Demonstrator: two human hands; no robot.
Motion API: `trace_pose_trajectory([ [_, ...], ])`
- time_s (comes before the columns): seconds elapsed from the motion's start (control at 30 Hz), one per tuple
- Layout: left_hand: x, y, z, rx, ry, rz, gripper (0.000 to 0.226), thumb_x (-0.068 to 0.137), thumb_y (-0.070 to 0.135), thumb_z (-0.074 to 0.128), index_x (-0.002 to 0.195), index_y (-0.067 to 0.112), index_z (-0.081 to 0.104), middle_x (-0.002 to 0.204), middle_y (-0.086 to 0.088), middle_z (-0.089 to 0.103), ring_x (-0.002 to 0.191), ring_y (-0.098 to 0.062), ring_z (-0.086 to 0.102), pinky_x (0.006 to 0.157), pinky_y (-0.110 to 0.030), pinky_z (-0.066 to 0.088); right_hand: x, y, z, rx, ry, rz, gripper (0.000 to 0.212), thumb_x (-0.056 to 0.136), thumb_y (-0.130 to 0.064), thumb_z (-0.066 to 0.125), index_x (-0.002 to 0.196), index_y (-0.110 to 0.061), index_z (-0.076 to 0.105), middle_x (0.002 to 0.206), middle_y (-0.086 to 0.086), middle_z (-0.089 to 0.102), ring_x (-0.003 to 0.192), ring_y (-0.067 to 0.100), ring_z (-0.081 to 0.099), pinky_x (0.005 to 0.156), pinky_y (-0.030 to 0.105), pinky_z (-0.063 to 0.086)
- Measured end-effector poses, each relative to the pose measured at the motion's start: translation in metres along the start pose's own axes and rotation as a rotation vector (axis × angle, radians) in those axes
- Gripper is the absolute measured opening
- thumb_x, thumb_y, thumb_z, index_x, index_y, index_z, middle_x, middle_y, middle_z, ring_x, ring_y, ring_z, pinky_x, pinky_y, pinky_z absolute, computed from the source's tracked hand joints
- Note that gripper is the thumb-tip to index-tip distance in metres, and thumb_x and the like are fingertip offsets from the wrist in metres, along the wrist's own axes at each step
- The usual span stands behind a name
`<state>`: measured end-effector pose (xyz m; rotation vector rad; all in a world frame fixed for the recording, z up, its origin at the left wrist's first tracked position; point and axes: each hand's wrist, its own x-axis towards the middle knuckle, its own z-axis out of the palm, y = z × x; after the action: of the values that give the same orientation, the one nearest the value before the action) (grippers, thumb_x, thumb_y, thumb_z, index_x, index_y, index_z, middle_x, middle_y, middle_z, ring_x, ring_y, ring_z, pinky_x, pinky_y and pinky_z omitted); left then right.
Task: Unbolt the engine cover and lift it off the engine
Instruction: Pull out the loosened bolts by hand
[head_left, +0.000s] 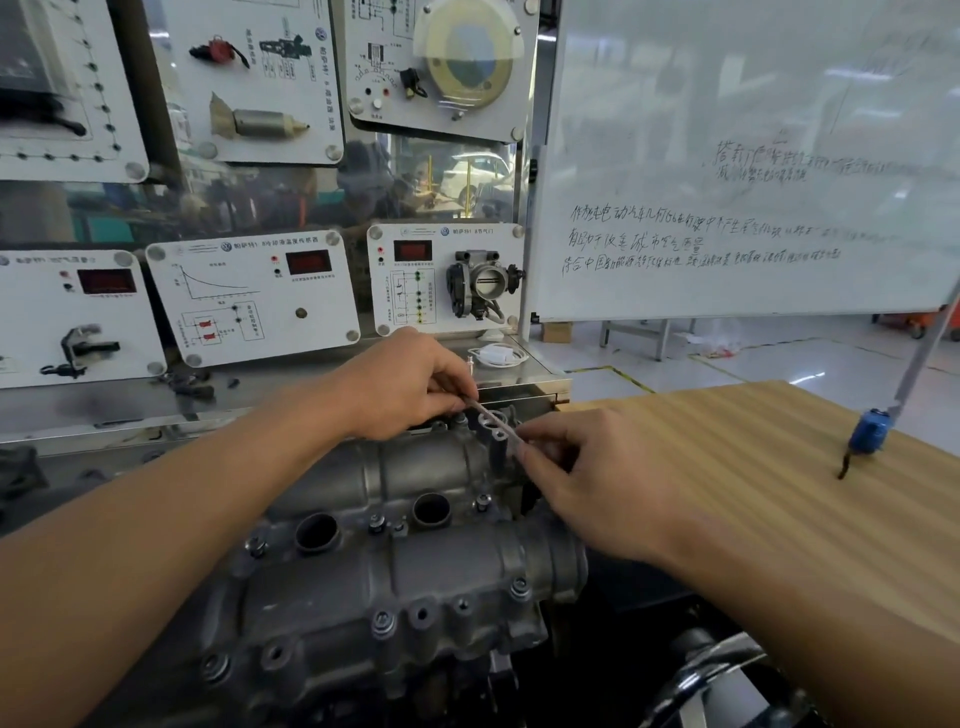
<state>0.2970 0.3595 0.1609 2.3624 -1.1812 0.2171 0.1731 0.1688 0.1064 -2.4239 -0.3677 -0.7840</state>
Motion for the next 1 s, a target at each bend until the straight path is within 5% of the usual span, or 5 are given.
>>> trace_pose_trajectory([
  [0.2, 0.002, 0.001, 0.003, 0.035, 0.034, -0.06, 0.021, 0.085, 0.014, 0.078, 0.105, 0.016, 0.076, 0.087, 0.008, 0.075, 0.079, 0.002, 0.07, 0.08, -0.019, 0.058, 0.072, 0.049, -0.019, -0.536, -0.136, -0.091, 0.026, 0.101, -0.033, 0.048, 0.103, -0.019, 0.07, 0.102, 0.001, 0.071, 0.099, 0.027, 0.063, 0.08, 0.042, 0.053],
  [0.37, 0.005, 0.01, 0.01, -0.068, 0.171, -0.23, 0.035, 0.079, 0.014, 0.083, 0.112, 0.01, 0.072, 0.076, 0.008, 0.072, 0.075, -0.001, 0.068, 0.066, 0.002, 0.042, 0.149, 0.045, 0.01, -0.733, -0.283, -0.514, 0.028, 0.104, -0.023, 0.043, 0.121, -0.02, 0.065, 0.112, -0.001, 0.07, 0.107, 0.025, 0.058, 0.09, 0.042, 0.045],
  [0.47, 0.003, 0.023, -0.009, -0.114, 0.362, -0.201, 0.028, 0.079, 0.016, 0.082, 0.106, 0.017, 0.075, 0.079, 0.006, 0.075, 0.075, -0.005, 0.071, 0.073, -0.014, 0.053, 0.171, 0.034, 0.0, -0.781, -0.194, -0.612, 0.022, 0.1, -0.016, 0.051, 0.113, -0.013, 0.068, 0.107, 0.004, 0.072, 0.102, 0.028, 0.061, 0.084, 0.044, 0.049],
  [0.57, -0.005, 0.025, -0.047, -0.094, 0.353, -0.144, 0.029, 0.079, 0.014, 0.082, 0.108, 0.019, 0.074, 0.073, 0.011, 0.075, 0.07, 0.003, 0.07, 0.076, -0.018, 0.055, 0.17, 0.019, -0.024, -0.698, -0.034, -0.577, 0.018, 0.098, -0.018, 0.055, 0.105, -0.011, 0.069, 0.096, 0.008, 0.071, 0.091, 0.031, 0.063, 0.072, 0.044, 0.053],
  [1.0, -0.063, -0.018, -0.043, 0.109, 0.021, -0.117, 0.018, 0.085, 0.009, 0.076, 0.099, 0.02, 0.077, 0.079, 0.024, 0.067, 0.077, 0.015, 0.065, 0.072, -0.001, 0.046, 0.041, -0.081, 0.003, -0.431, -0.372, -0.213, 0.031, 0.095, -0.028, 0.051, 0.065, -0.021, 0.052, 0.061, 0.0, 0.054, 0.059, 0.023, 0.056, 0.062, 0.04, 0.054],
])
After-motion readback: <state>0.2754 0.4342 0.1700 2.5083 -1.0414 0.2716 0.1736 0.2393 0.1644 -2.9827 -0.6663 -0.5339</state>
